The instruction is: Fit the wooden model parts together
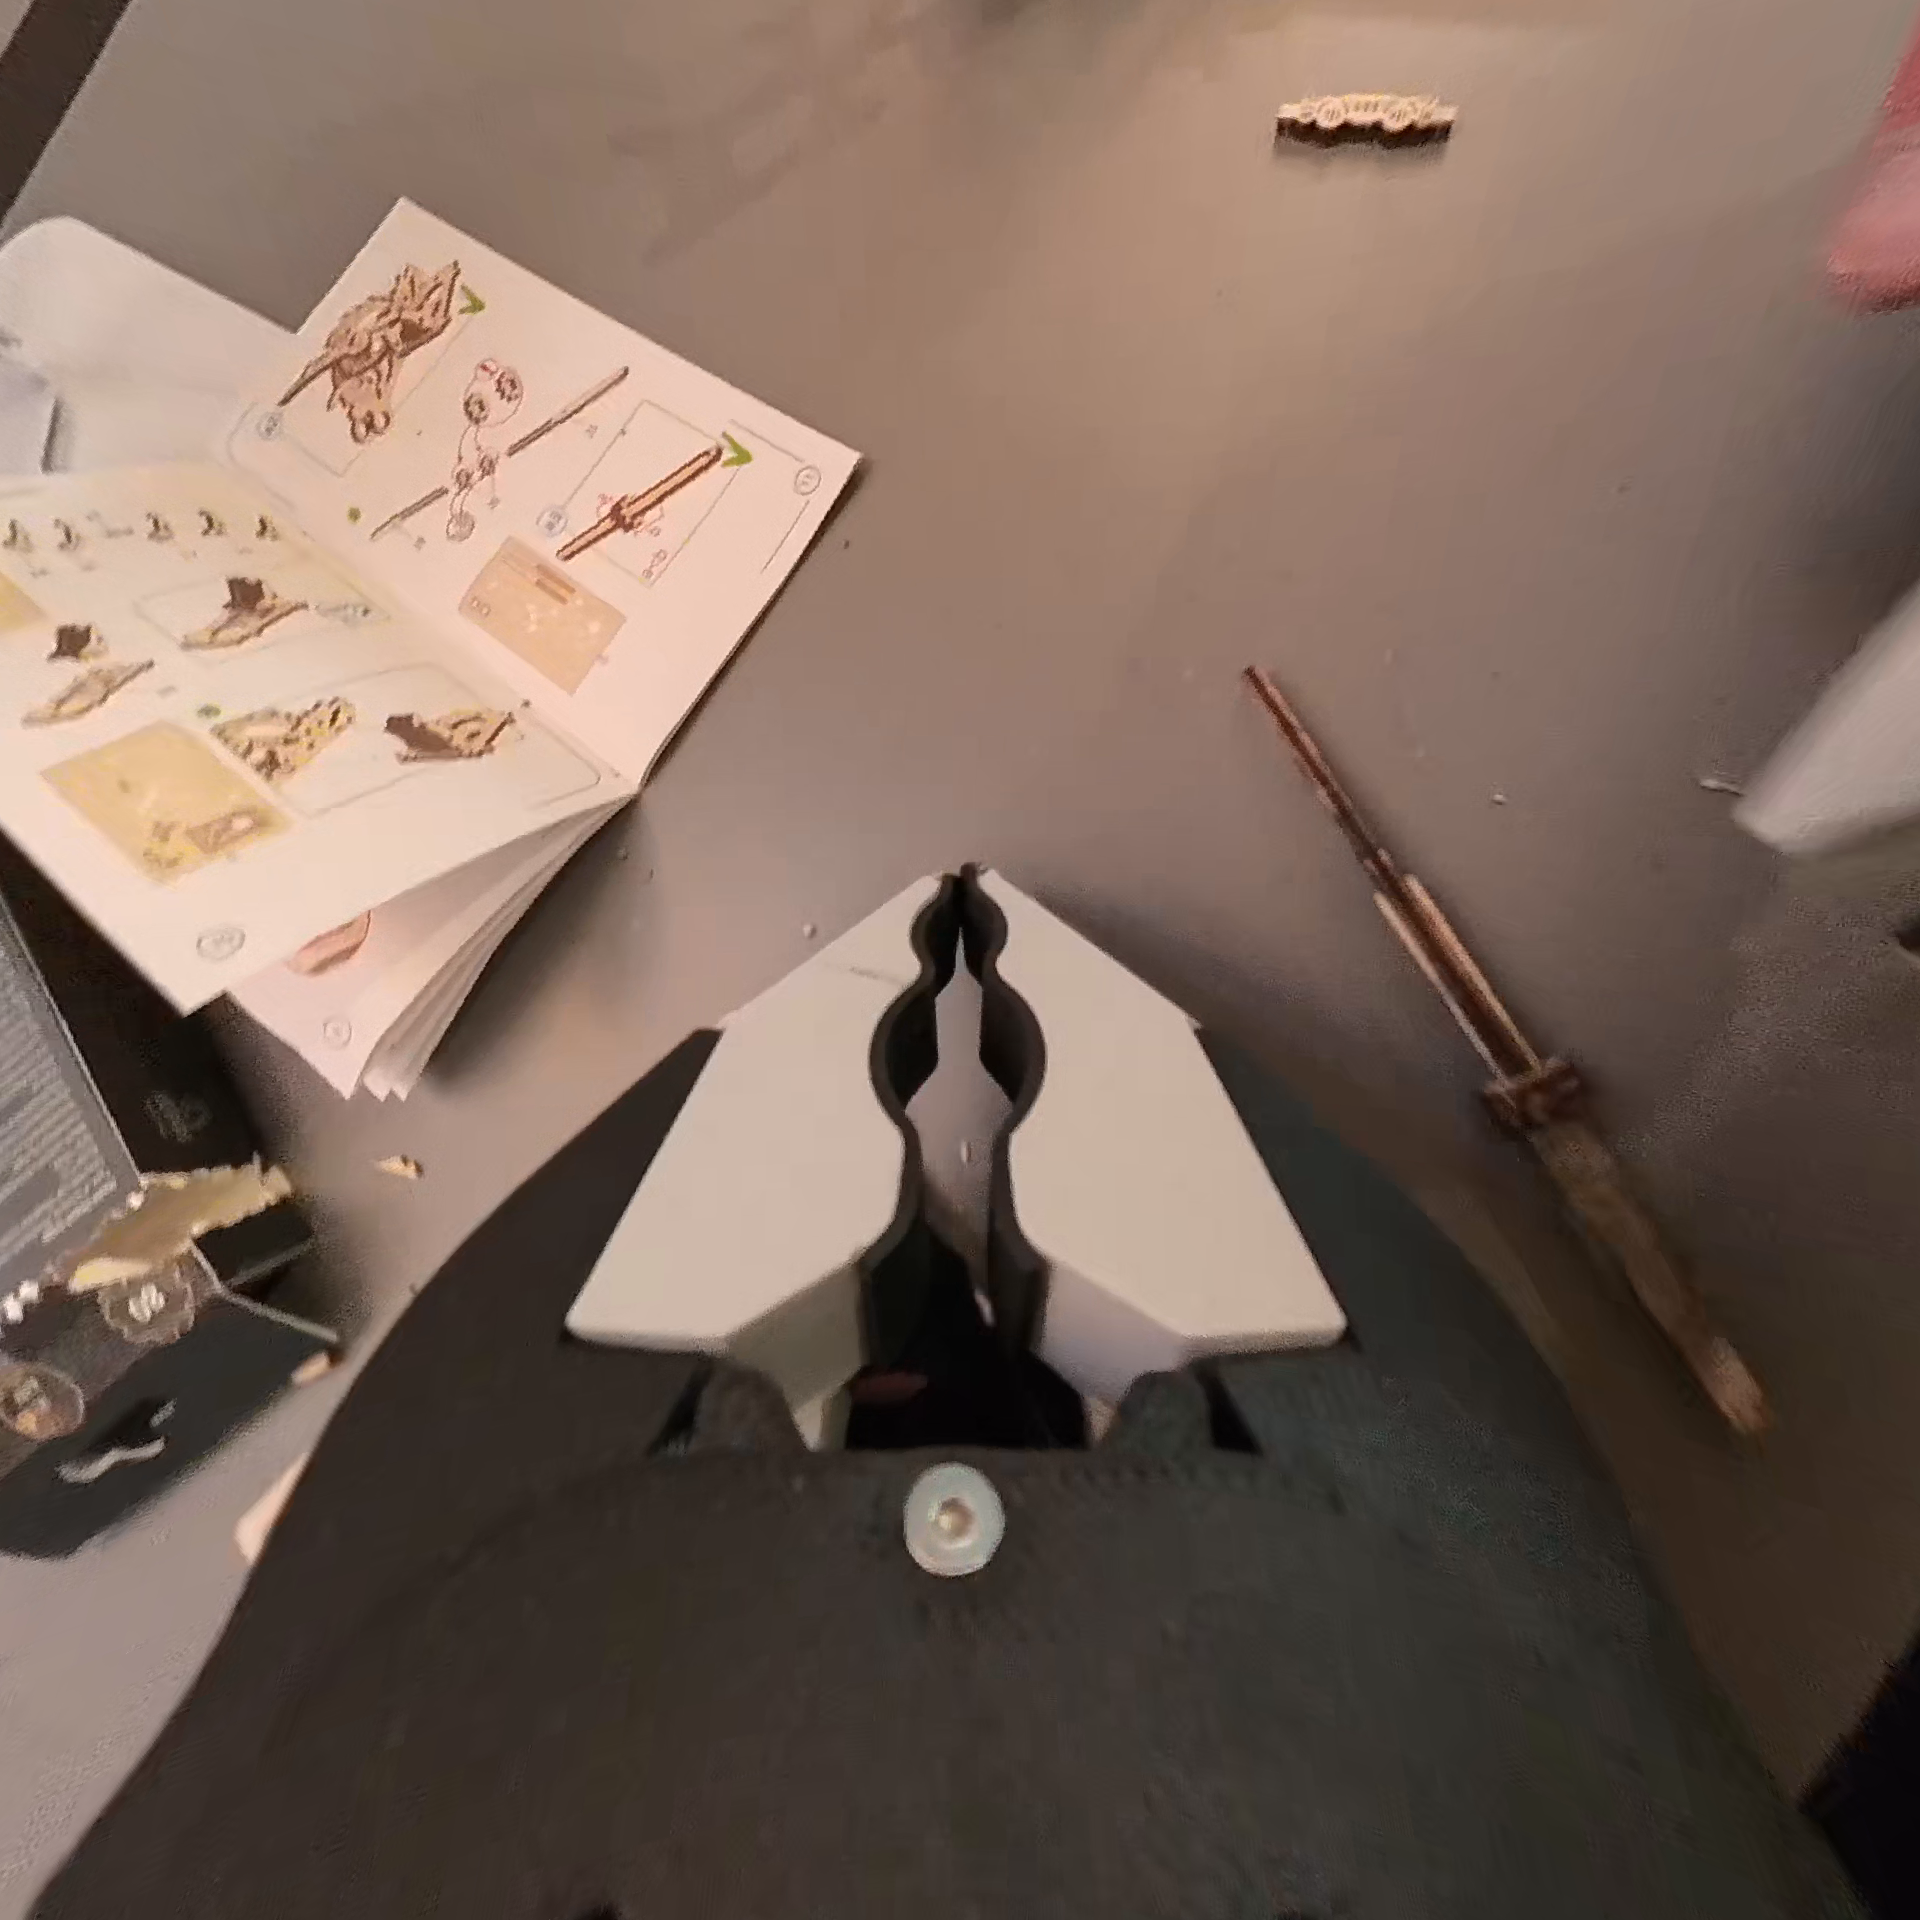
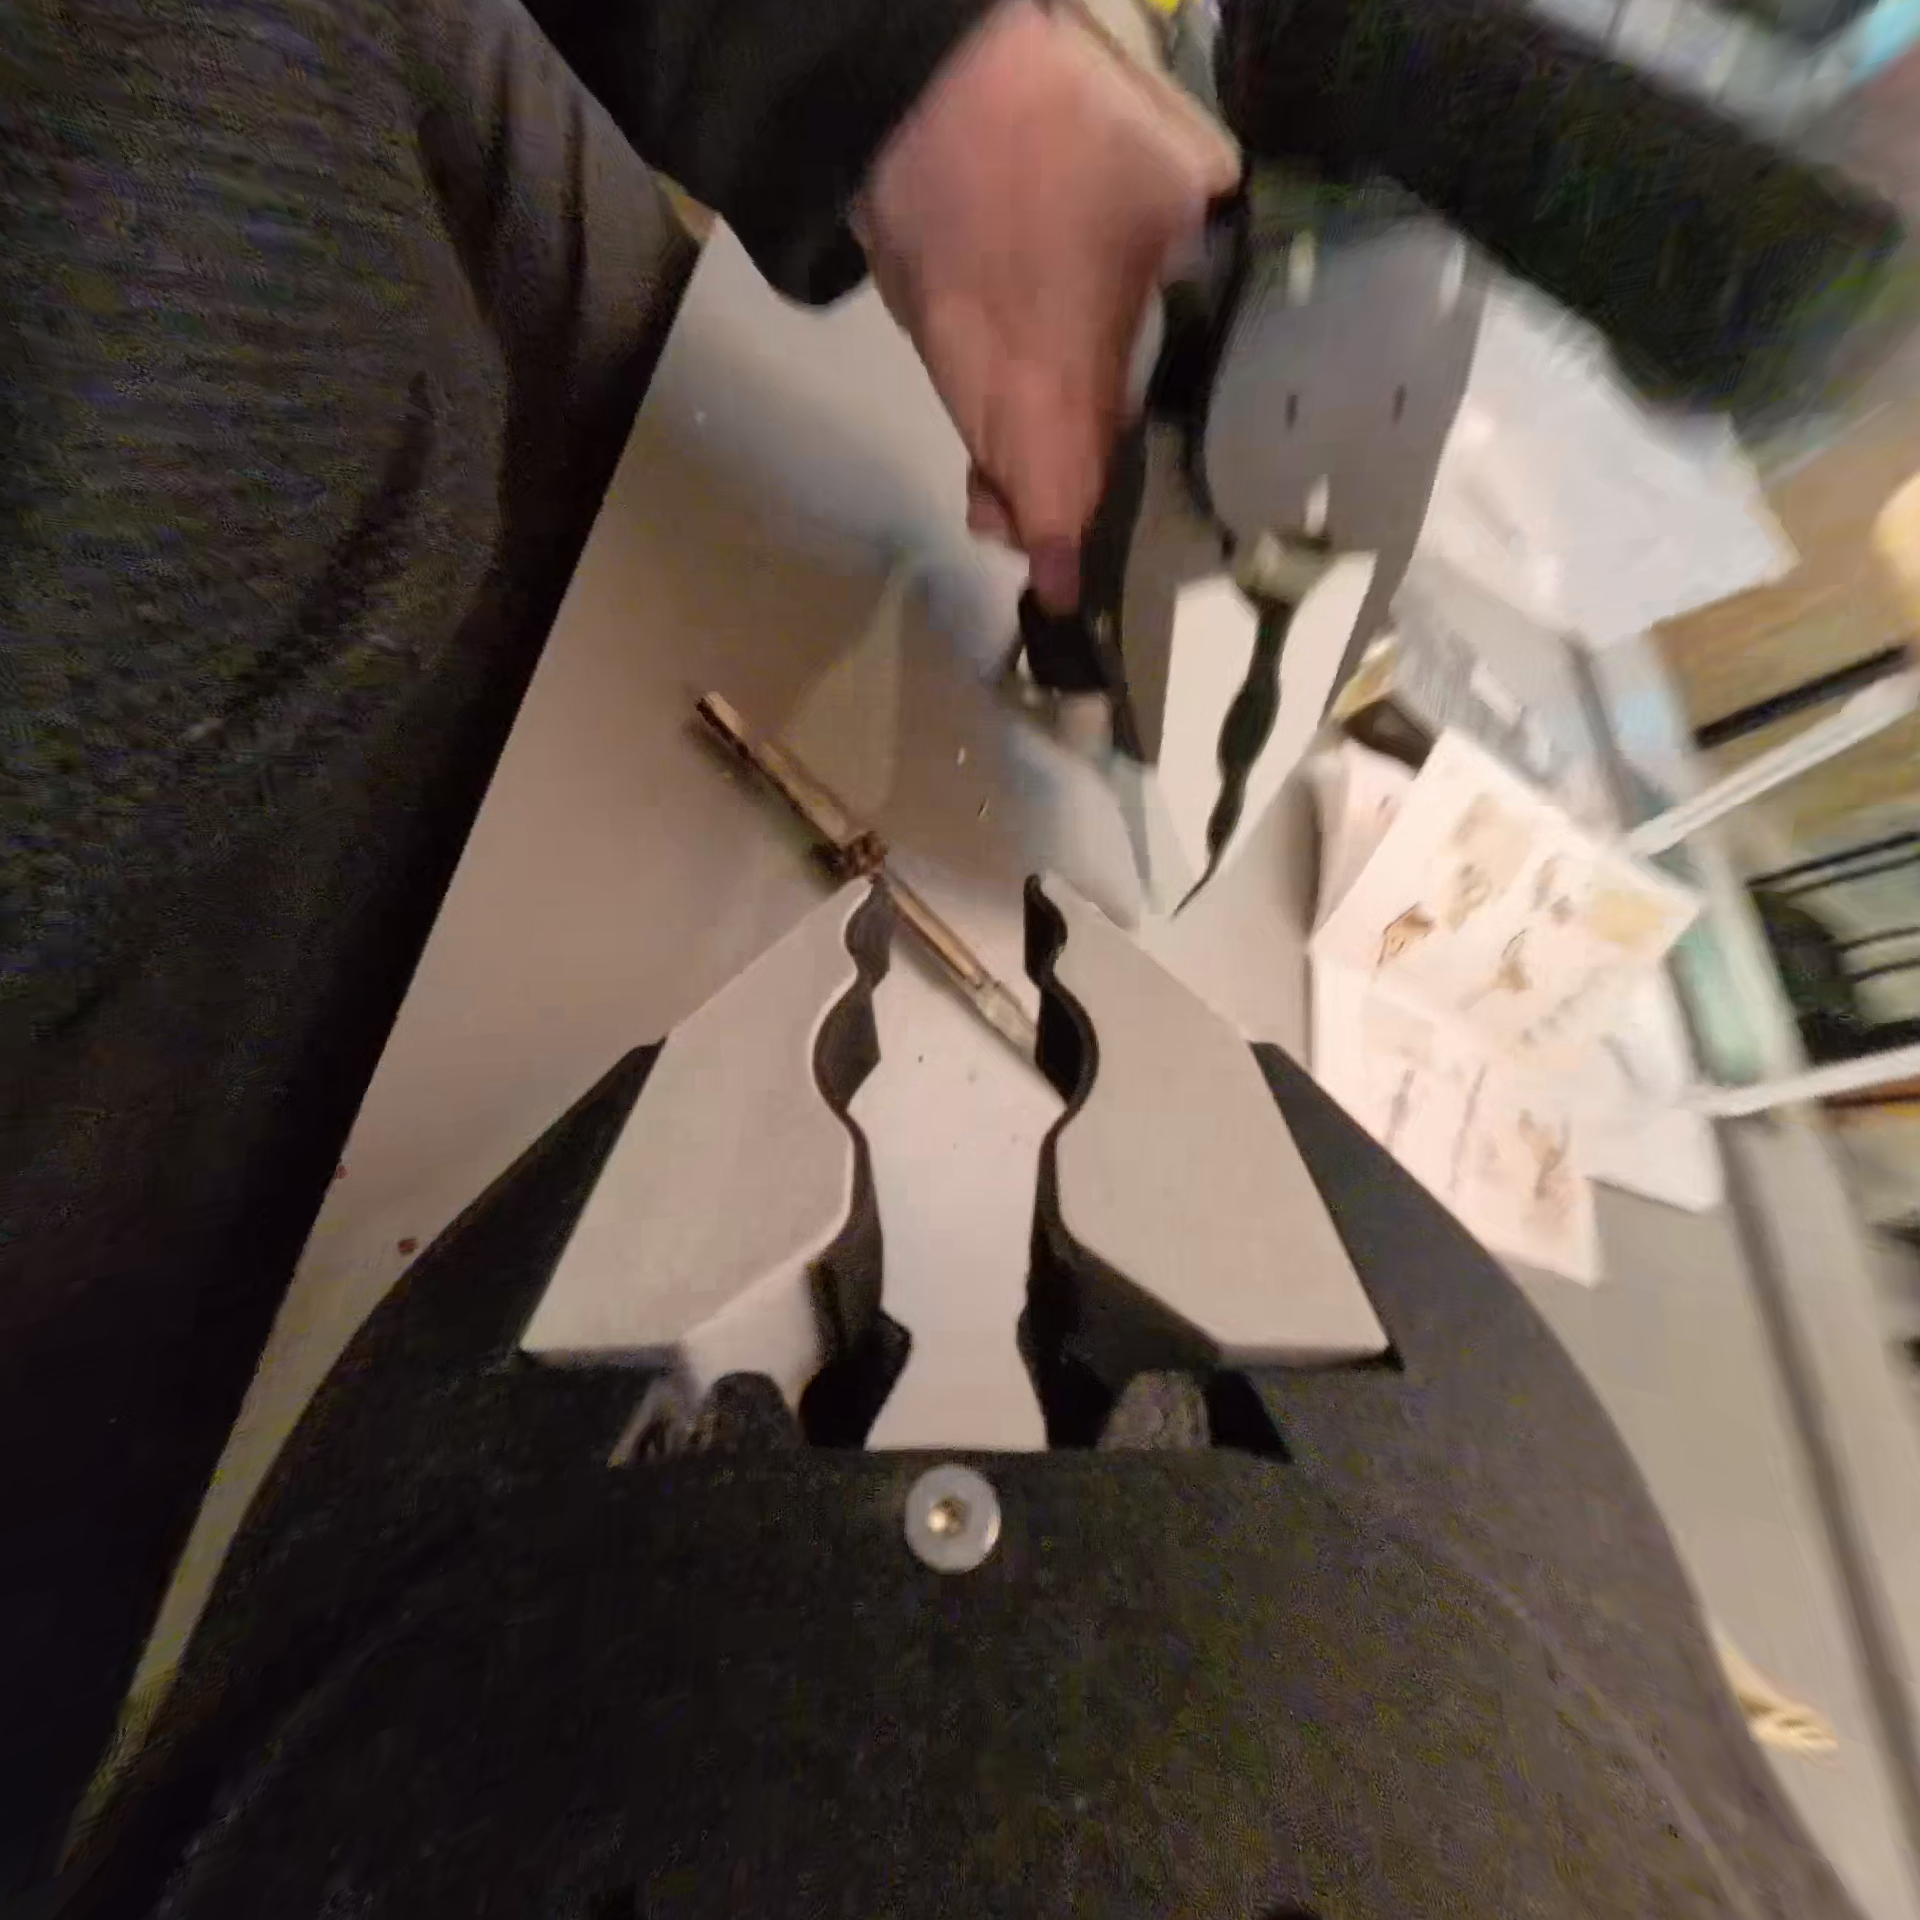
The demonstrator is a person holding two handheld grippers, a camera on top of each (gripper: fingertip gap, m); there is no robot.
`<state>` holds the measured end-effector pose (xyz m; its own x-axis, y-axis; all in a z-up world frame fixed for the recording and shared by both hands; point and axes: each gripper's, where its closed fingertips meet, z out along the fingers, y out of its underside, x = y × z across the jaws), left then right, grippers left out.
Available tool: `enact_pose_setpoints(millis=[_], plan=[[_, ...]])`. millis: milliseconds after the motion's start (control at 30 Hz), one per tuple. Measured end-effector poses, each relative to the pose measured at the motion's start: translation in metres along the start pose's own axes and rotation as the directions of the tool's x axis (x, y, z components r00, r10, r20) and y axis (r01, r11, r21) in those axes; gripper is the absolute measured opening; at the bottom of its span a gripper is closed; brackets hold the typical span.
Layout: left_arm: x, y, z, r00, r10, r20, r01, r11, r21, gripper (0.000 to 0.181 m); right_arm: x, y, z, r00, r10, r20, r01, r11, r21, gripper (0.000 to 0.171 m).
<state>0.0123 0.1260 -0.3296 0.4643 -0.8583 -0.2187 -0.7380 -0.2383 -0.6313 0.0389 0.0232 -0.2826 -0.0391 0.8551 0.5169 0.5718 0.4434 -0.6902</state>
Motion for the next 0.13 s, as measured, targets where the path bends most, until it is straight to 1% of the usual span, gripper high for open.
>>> enact_pose_setpoints(millis=[67,133], plan=[[0.008,0.004,-0.015,0.998,-0.039,-0.041,0.039,0.999,0.013,0.002,0.006,0.012,-0.001,0.992,0.124,0.027,-0.123,0.992,-0.025,0.033],[0.022,0.011,-0.031,0.995,-0.066,-0.081,0.066,0.998,0.004,0.007,0.013,0.032,0.0,0.985,0.166,0.044,-0.162,0.983,-0.089,0.034]])
